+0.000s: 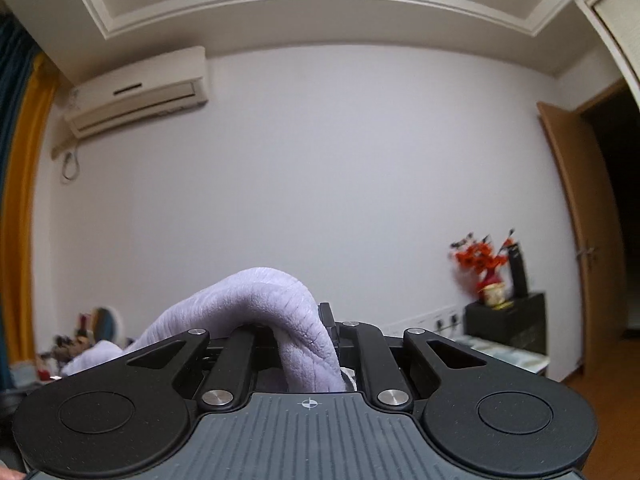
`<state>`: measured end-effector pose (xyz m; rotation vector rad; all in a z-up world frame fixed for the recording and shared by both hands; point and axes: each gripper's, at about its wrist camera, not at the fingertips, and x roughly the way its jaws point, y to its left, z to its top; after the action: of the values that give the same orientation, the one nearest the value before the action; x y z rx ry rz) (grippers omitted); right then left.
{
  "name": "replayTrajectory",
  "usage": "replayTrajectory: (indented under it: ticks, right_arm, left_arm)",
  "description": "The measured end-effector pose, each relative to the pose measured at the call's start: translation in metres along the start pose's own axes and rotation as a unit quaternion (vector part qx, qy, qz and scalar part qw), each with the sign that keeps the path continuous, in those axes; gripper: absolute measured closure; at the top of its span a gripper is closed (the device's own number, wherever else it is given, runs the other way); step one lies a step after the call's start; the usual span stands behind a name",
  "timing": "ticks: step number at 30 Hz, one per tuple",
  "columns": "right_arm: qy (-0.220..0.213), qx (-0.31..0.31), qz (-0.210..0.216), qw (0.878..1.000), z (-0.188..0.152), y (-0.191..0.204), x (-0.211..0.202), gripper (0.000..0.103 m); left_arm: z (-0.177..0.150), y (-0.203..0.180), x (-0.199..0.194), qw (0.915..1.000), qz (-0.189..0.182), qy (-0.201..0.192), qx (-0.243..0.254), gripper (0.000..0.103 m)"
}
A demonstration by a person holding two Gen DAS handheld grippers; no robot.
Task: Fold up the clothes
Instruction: 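Lift the hoodie off the pile with both tools and carry it away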
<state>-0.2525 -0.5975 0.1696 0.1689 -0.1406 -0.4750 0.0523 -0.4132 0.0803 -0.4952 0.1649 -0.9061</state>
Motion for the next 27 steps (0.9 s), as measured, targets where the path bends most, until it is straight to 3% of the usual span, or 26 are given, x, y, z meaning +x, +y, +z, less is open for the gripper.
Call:
replayTrajectory:
  ticks: [4,6,12,21,27]
  right_arm:
    - [-0.023,0.015,-0.003,1.000,0.029,-0.035,0.043,0.093]
    - [-0.037,0.051,0.006,0.998,0.039,-0.054,0.067,0.093]
    - [-0.062,0.095,-0.017,0.993,0.056,-0.107,0.141,0.093]
    - [-0.132,0.098,0.033,0.986,0.112,-0.130,0.313,0.093]
    - [-0.152,0.073,0.045,0.985,0.143,-0.138,0.406,0.093]
  left_arm:
    - [0.029,-0.022,0.058,0.9994,-0.009,-0.028,0.018,0.092]
    - [0.039,-0.030,0.084,0.9984,-0.019,-0.046,0.025,0.092]
    - [0.076,-0.032,0.173,0.9928,-0.071,-0.095,0.017,0.092]
    - [0.158,-0.019,0.307,0.9807,-0.087,-0.174,0.016,0.092]
    - [0.177,-0.009,0.368,0.9698,-0.104,-0.219,-0.028,0.092]
